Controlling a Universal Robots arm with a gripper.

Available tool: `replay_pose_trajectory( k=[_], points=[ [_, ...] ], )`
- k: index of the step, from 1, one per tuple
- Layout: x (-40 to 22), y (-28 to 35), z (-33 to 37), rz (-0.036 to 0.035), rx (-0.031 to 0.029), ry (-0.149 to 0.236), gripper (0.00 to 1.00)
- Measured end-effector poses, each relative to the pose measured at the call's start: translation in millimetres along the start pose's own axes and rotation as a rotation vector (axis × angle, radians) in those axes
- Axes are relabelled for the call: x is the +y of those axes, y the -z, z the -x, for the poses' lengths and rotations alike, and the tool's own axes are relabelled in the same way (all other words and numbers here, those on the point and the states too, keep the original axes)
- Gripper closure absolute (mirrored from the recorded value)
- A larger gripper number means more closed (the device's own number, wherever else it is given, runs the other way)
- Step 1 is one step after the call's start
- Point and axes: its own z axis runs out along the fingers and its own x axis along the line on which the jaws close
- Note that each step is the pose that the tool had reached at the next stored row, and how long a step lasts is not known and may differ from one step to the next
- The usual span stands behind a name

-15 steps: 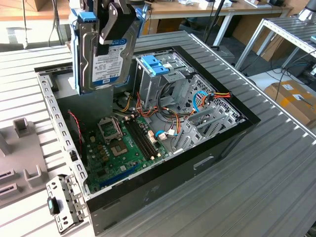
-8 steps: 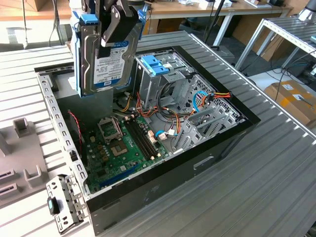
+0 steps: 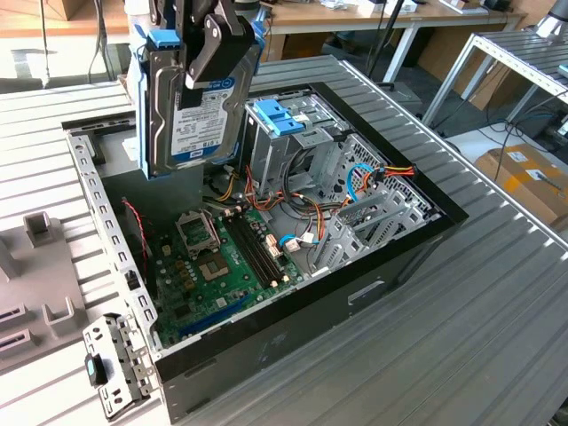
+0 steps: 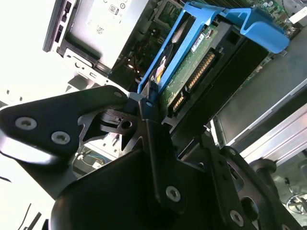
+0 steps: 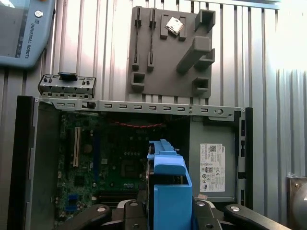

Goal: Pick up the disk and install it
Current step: 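Pick up the disk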

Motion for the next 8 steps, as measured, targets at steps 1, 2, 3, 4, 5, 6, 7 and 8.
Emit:
replay_pose_trajectory(
  k=[1, 2, 3, 4, 5, 6, 7, 8],
  points=[
    [0.0, 0.1, -0.8, 0.0, 0.0, 0.0, 0.64],
    [-0.1, 0.1, -1.9, 0.0, 0.0001, 0.0, 0.64],
    [-0.1, 0.1, -2.8, 0.0, 0.0, 0.0, 0.64],
    [-0.1, 0.2, -4.6, 0.0, 0.0001, 0.0, 0.64],
    [-0.1, 0.3, -6.0, 0.0, 0.0, 0.0, 0.64],
    [0.0, 0.4, -7.3, 0.0, 0.0001, 0.0, 0.64],
    [0.0, 0.4, -8.8, 0.0, 0.0001, 0.0, 0.64],
    [0.0, 0.5, -10.2, 0.0, 0.0001, 0.0, 0.64]
  ],
)
